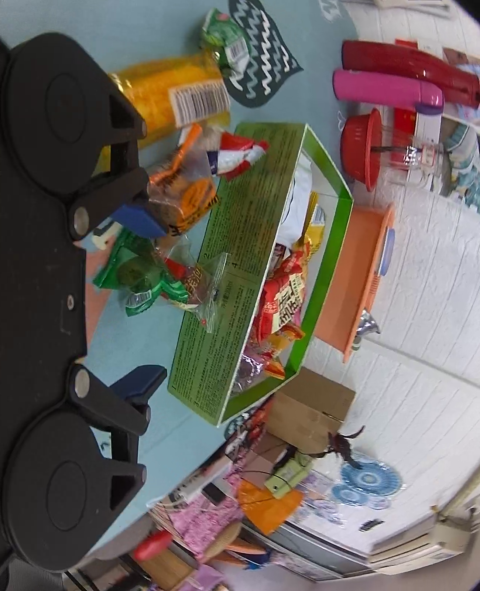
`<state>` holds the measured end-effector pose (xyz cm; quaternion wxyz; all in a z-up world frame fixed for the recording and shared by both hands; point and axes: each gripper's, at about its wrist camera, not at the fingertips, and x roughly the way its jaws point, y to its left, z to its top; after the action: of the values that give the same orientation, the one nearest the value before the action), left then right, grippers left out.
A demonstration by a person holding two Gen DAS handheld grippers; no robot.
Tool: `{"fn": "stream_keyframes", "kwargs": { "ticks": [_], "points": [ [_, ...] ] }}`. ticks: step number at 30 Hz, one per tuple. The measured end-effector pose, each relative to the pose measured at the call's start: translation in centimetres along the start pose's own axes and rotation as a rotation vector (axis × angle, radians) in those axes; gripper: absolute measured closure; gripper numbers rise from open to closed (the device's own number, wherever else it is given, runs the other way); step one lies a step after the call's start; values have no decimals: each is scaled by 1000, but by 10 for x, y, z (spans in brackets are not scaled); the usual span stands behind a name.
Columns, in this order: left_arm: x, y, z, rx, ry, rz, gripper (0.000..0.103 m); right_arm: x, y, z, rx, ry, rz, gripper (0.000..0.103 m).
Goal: Organize snacks
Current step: 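Grasp the blue candy pack with the right gripper while the left gripper grasps a green candy pack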
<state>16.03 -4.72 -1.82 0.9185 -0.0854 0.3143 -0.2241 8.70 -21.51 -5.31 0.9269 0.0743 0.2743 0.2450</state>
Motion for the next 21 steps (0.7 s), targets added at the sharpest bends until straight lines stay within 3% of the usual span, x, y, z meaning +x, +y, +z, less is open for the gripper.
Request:
{"fn": "stream_keyframes", "kwargs": {
  "ticks": [2, 3, 8, 9, 10, 11, 18, 20, 21],
  "points": [
    [10, 1, -1, 15, 31, 15, 42, 0, -1, 0, 6, -2, 0, 42],
    [14, 2, -2, 10, 55, 15, 44, 1, -2, 1, 8, -3, 0, 42],
    [9, 10, -8, -46, 89, -32, 32, 3, -5, 0, 16, -7, -16, 40],
    [7, 10, -8, -51, 81, -41, 26, 3, -5, 1, 16, -7, -18, 41],
    [6, 9, -8, -50, 74, -49, 8, 4, -6, 1, 15, -5, -18, 41],
    [6, 8, -8, -47, 70, -46, 0, 5, -5, 1, 14, -4, -17, 40],
    [8, 3, -16, -9, 74, -44, 5, 5, -2, -3, -8, 13, -10, 34],
    [10, 1, -16, 6, 84, -39, 19, 7, -2, -2, -6, 12, -12, 36],
    [10, 1, -16, -1, 92, -51, 21, 7, -3, -2, 0, 10, -8, 38]
  ]
}}
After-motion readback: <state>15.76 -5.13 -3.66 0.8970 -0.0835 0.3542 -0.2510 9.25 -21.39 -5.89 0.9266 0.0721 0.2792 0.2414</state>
